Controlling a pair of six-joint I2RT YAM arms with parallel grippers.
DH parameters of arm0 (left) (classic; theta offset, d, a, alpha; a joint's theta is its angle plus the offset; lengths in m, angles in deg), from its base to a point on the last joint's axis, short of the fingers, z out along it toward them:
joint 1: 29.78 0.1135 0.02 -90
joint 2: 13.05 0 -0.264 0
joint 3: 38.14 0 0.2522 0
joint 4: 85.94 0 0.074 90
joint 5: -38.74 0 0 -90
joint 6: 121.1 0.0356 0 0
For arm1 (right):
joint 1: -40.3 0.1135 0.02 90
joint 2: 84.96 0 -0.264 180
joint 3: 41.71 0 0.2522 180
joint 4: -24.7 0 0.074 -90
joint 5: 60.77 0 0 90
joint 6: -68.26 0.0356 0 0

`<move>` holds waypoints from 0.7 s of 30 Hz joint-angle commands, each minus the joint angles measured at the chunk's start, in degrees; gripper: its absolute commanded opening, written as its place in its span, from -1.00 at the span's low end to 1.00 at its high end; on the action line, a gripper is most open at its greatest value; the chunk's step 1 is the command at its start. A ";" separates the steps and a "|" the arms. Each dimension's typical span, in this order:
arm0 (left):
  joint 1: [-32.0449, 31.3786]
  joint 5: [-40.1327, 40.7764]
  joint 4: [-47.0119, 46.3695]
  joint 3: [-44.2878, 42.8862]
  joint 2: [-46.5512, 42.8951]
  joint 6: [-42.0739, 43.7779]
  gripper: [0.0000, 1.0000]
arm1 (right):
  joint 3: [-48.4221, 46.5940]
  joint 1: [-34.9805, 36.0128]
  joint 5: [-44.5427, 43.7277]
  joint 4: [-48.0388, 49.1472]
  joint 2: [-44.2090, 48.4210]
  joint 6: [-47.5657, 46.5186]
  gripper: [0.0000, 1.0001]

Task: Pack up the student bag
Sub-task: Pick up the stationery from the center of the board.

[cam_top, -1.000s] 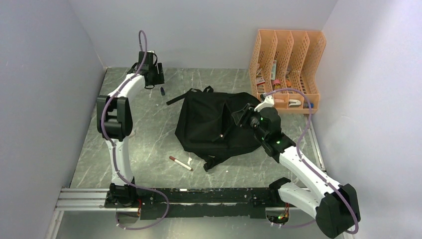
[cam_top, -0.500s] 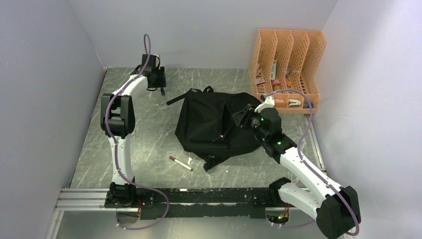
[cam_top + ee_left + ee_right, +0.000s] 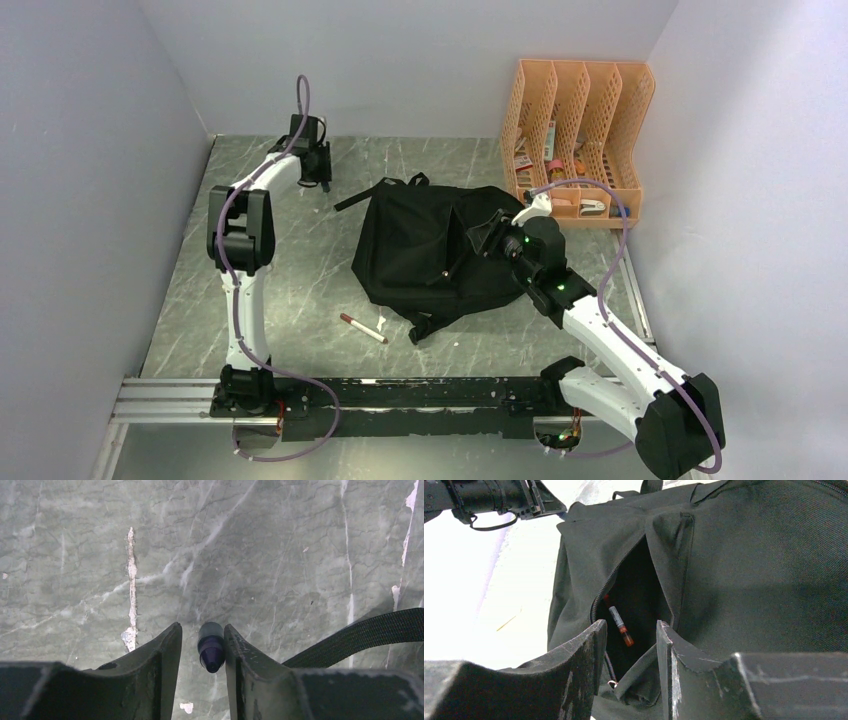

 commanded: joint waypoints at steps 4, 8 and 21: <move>-0.54 -1.63 0.15 -1.37 0.54 0.75 -0.30 | 1.04 0.19 -0.19 0.06 0.71 0.46 -0.10; -0.63 -1.65 0.23 -1.07 0.29 0.60 -0.45 | 0.98 0.21 -0.22 -0.04 0.82 0.48 -0.10; -1.16 -3.18 0.70 1.71 -12.80 -2.95 -0.58 | -0.48 0.16 0.44 0.35 2.42 0.86 -0.10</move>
